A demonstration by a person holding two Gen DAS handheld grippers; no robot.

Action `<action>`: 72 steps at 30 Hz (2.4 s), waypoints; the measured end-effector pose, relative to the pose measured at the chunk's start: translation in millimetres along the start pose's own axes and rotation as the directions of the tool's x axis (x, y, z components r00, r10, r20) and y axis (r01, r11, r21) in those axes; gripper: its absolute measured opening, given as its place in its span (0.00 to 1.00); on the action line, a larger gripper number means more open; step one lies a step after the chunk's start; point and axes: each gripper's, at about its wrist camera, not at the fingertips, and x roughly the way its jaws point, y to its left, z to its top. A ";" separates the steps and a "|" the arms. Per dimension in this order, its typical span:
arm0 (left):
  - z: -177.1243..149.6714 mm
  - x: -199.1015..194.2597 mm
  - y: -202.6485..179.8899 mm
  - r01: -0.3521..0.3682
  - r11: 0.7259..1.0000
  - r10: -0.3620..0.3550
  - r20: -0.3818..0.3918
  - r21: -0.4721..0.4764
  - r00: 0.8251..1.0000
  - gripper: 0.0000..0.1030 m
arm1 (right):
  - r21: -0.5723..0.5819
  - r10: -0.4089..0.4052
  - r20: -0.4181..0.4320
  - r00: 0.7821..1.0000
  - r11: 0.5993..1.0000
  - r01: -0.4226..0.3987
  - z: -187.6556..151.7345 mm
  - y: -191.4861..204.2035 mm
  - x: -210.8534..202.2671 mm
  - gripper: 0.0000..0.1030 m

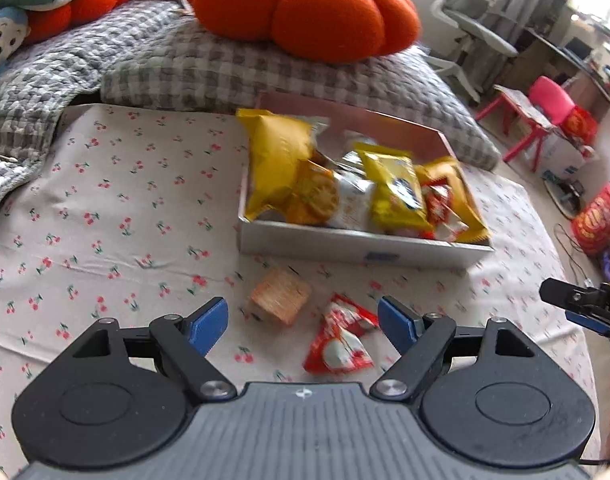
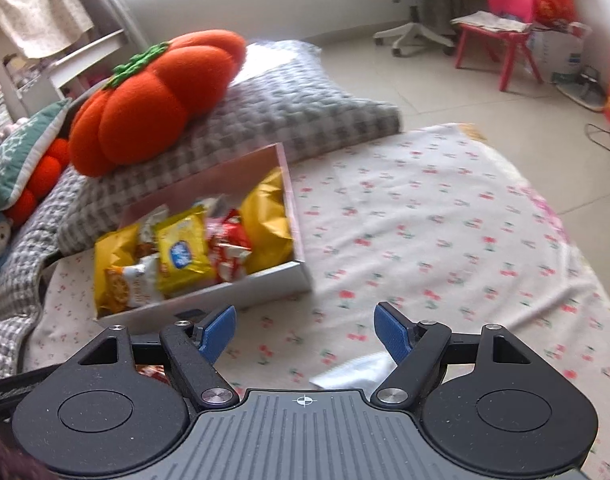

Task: Organize snacks
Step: 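Grasp the red candy wrapper with the left gripper while the right moves toward the white packet, then grasp the silver foil wrapper with the right gripper while the left holds the red candy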

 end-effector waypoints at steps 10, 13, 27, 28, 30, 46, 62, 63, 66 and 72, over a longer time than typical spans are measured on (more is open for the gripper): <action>-7.0 9.8 -11.8 -0.028 0.997 0.029 -0.017 0.068 0.999 0.80 | -0.105 -0.105 -0.075 0.992 0.990 0.097 -15.1 -7.6 15.6 0.77; -11.1 18.5 -14.6 -0.040 0.995 0.044 -0.039 0.088 0.998 0.80 | -0.131 -0.118 -0.119 0.986 0.986 0.102 -20.6 -6.3 27.2 0.77; -20.1 49.5 -39.6 -0.070 0.974 0.089 -0.079 0.217 0.993 0.62 | -0.157 -0.152 -0.185 0.971 0.980 0.123 -27.6 -4.4 43.6 0.84; -20.3 51.8 -42.6 -0.069 0.969 0.091 -0.083 0.235 0.992 0.60 | -0.155 -0.161 -0.193 0.968 0.979 0.132 -28.2 -5.5 45.5 0.84; -23.1 55.8 -48.7 -0.080 0.959 0.105 -0.076 0.273 0.992 0.56 | -0.159 -0.176 -0.201 0.964 0.976 0.145 -29.2 -6.3 48.2 0.84; -15.3 28.9 -33.2 0.033 0.990 -0.024 -0.061 0.138 0.998 0.35 | -0.127 -0.067 -0.240 0.969 0.991 0.038 -31.9 4.5 44.5 0.84; 0.9 13.5 4.3 0.033 0.999 -0.033 -0.013 -0.016 0.999 0.36 | -0.374 0.023 -0.466 0.884 0.901 -0.221 -77.0 83.9 45.7 0.76; 1.0 13.4 5.5 0.032 0.999 -0.033 -0.013 -0.018 0.999 0.36 | -0.395 0.001 -0.473 0.881 0.893 -0.213 -80.3 88.0 47.3 0.74; 2.0 13.8 7.2 0.027 0.999 -0.027 -0.012 -0.020 1.000 0.36 | -0.407 0.020 -0.473 0.881 0.882 -0.239 -83.8 94.3 44.3 0.57; 2.9 13.0 10.6 0.032 0.999 -0.032 -0.010 -0.029 0.999 0.36 | -0.453 -0.003 -0.445 0.896 0.863 -0.223 -88.3 102.6 43.3 0.36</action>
